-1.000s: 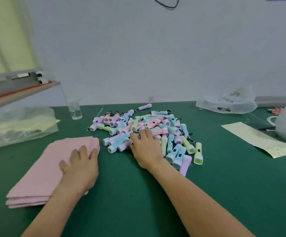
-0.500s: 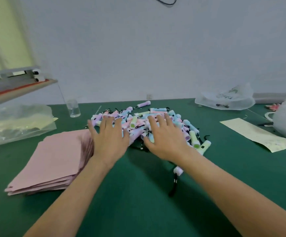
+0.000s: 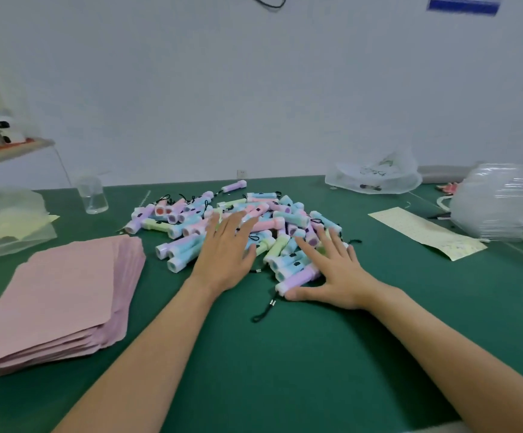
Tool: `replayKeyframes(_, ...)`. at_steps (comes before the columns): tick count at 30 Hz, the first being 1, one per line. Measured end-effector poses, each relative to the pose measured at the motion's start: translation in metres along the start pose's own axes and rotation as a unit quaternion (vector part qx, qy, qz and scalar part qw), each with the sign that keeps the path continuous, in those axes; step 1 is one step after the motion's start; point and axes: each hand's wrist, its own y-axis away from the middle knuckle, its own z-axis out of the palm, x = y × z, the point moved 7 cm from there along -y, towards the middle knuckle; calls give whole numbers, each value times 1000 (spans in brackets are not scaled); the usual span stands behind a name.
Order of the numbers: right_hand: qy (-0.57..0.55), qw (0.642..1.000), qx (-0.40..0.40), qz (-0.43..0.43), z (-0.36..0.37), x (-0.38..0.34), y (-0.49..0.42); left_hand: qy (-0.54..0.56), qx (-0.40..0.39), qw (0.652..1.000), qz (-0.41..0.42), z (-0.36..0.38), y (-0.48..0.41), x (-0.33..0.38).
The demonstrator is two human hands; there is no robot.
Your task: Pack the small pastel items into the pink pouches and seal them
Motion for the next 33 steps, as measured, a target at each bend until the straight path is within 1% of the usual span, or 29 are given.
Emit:
replayKeyframes(1,-3,1000,-2,-2,1,-4,-8,41,-15,999,-17,5,-3,-6)
replayKeyframes(2,-9,1000,-5,2,2,-7,-15,80,-10,996,-24,7,-5,-11)
replayKeyframes(4,-22,999,-9,22,4,-10,-26,128,43,991,-16,1,-7,-15)
replayKeyframes(5,-22,999,-7,34,4,-10,-31,135,73,988,-11,-3,-7,-16)
replayKeyframes(7,-14,999,-1,51,3,-9,-39,122,128,984,1,-14,-4,-15)
replayKeyframes(10,7,999,15,51,3,-11,-43,67,194,979,0,-34,9,-9)
replayKeyframes(12,7,998,35,44,2,-12,-40,38,220,974,-33,-50,18,-12)
replayKeyframes(13,7,998,53,39,-1,-12,-38,29,216,974,-70,-60,19,-18)
replayKeyframes(15,15,995,91,27,-10,-11,-36,11,165,967,-194,-85,14,-46)
replayKeyframes(16,19,994,104,22,-13,-13,-36,4,123,954,-274,-99,15,-68)
replayKeyframes(18,18,992,121,21,-15,-15,-36,6,3,906,-422,-117,24,-120)
replayKeyframes(19,11,992,121,24,-14,-17,-38,13,-61,881,-469,-122,34,-140)
replayKeyframes(20,1,993,118,26,-13,-20,-40,25,-117,862,-493,-124,47,-153)
replayKeyframes(21,-14,993,116,26,-12,-23,-43,55,-157,850,-500,-122,57,-159)
replayKeyframes(22,-32,992,118,27,-12,-25,-46,101,-179,842,-499,-118,67,-159)
replayKeyframes(23,-54,991,122,30,-12,-28,-48,149,-191,829,-504,-113,77,-155)
replayKeyframes(24,-76,988,127,34,-12,-30,-50,171,-203,816,-513,-107,86,-151)
replayKeyframes(25,-96,985,135,39,-13,-32,-51,151,-224,814,-515,-106,91,-148)
replayKeyframes(27,-111,981,156,39,-14,-35,-51,90,-240,824,-505,-111,95,-144)
replayKeyframes(30,-102,979,175,34,-16,-33,-50,50,-235,837,-492,-123,93,-145)
replayKeyframes(33,-130,974,175,55,-17,-25,-48,32,-226,843,-487,-133,95,-144)
